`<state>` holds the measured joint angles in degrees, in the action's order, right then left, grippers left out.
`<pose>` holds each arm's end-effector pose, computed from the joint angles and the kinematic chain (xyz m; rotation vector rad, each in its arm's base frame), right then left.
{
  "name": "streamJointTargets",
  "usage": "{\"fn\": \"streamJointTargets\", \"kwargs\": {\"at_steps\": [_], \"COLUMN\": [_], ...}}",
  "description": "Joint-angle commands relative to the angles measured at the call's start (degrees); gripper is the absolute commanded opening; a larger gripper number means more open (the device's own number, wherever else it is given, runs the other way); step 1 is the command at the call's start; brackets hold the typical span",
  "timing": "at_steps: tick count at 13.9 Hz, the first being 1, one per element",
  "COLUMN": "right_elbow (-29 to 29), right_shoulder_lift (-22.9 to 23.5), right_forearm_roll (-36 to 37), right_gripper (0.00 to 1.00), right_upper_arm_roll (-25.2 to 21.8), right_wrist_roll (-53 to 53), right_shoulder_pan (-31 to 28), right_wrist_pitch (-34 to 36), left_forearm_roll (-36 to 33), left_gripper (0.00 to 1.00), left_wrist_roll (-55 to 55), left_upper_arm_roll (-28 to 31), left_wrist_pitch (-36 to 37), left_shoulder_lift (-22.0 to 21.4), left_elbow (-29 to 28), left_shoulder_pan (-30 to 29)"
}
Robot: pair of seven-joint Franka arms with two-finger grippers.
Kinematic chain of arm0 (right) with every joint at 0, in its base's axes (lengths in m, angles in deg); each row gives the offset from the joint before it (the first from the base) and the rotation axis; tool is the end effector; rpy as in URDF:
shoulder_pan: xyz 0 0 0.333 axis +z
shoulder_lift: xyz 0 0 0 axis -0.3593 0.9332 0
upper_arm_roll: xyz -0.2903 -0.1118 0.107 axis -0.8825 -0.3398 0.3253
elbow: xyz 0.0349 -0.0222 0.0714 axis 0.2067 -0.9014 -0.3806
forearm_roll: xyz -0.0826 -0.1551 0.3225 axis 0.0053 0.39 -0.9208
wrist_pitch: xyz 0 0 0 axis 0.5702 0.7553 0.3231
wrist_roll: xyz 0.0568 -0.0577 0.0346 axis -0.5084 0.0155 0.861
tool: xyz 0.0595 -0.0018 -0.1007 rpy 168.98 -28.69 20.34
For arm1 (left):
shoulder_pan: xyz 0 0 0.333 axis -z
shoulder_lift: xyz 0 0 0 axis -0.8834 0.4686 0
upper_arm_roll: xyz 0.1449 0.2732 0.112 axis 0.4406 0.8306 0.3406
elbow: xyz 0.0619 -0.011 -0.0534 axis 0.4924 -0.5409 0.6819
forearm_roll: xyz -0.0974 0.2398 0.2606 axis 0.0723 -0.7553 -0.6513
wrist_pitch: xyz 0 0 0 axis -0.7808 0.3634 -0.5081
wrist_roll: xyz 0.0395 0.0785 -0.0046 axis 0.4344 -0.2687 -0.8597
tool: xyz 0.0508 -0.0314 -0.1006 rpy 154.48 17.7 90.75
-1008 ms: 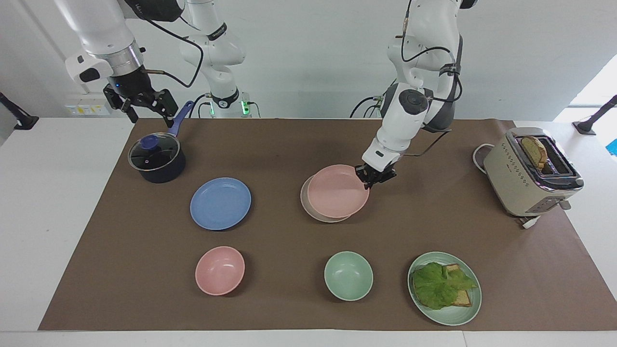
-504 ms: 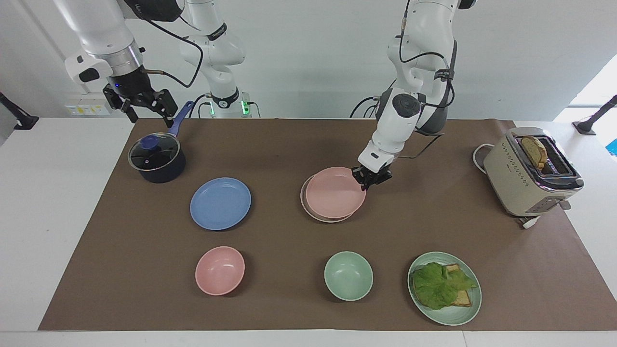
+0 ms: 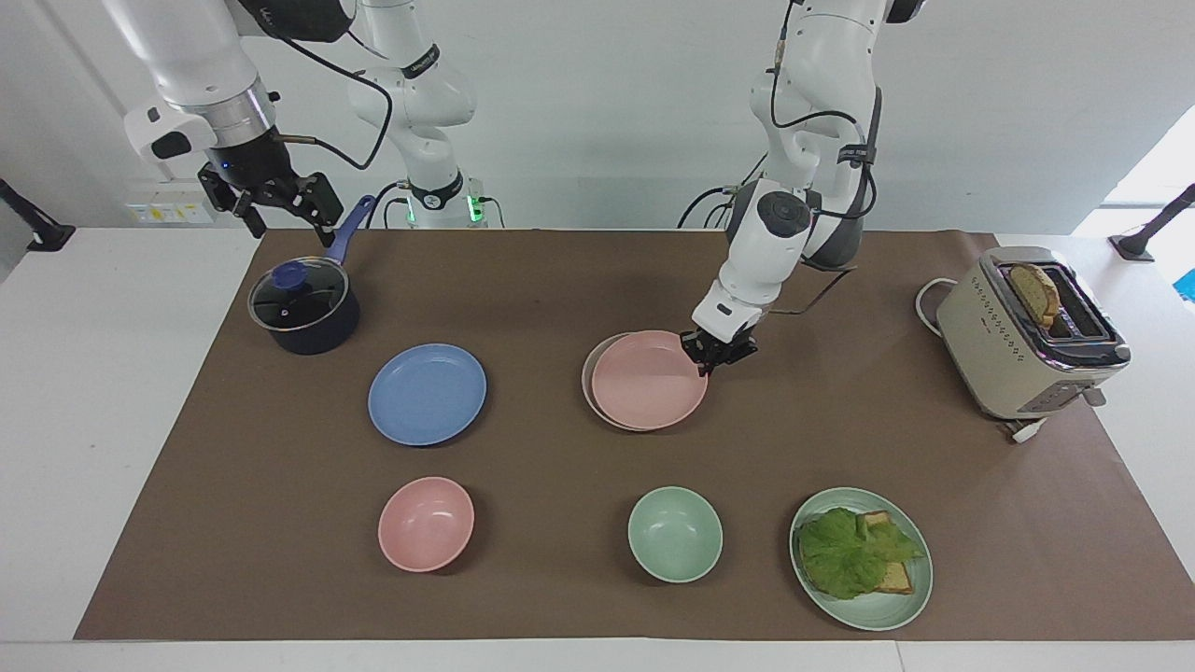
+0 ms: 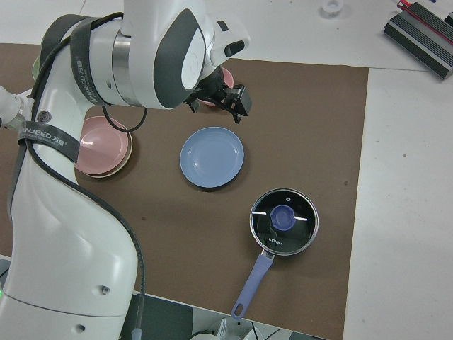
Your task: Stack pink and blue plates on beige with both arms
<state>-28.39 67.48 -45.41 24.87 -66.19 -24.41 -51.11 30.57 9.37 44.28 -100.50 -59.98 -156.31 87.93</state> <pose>0.5060 -0.0220 0.6385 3.1068 -0.2645 0.0020 0.4965 -0.2665 0.3626 2.9884 -0.0166 0.0865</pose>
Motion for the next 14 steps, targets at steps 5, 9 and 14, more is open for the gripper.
{"fn": "streamJointTargets", "kwargs": {"at_steps": [5, 9, 14], "right_elbow": [-1.4, -1.4, -1.5], "right_shoulder_lift": [-1.2, -1.2, -1.2], "right_forearm_roll": [0.1, 0.1, 0.1], "right_gripper": [1.00, 1.00, 1.00], "right_upper_arm_roll": [0.0, 0.1, 0.1], "right_wrist_roll": [0.1, 0.0, -0.1], "right_shoulder_pan": [-1.1, -1.1, -1.1], "right_wrist_pitch": [-0.8, -0.8, -0.9], "left_forearm_roll": [-0.5, -4.7, -4.7], "left_gripper": [1.00, 1.00, 1.00], "left_wrist_roll": [0.0, 0.5, 8.8], "left_upper_arm_roll": [1.5, 1.8, 1.7], "left_wrist_pitch": [1.8, 10.6, 13.8], "left_shoulder_lift": [-0.7, -2.6, -6.8], "left_elbow": [0.8, 5.6, 5.6], "left_shoulder_pan": [-0.3, -5.7, -13.8]}}
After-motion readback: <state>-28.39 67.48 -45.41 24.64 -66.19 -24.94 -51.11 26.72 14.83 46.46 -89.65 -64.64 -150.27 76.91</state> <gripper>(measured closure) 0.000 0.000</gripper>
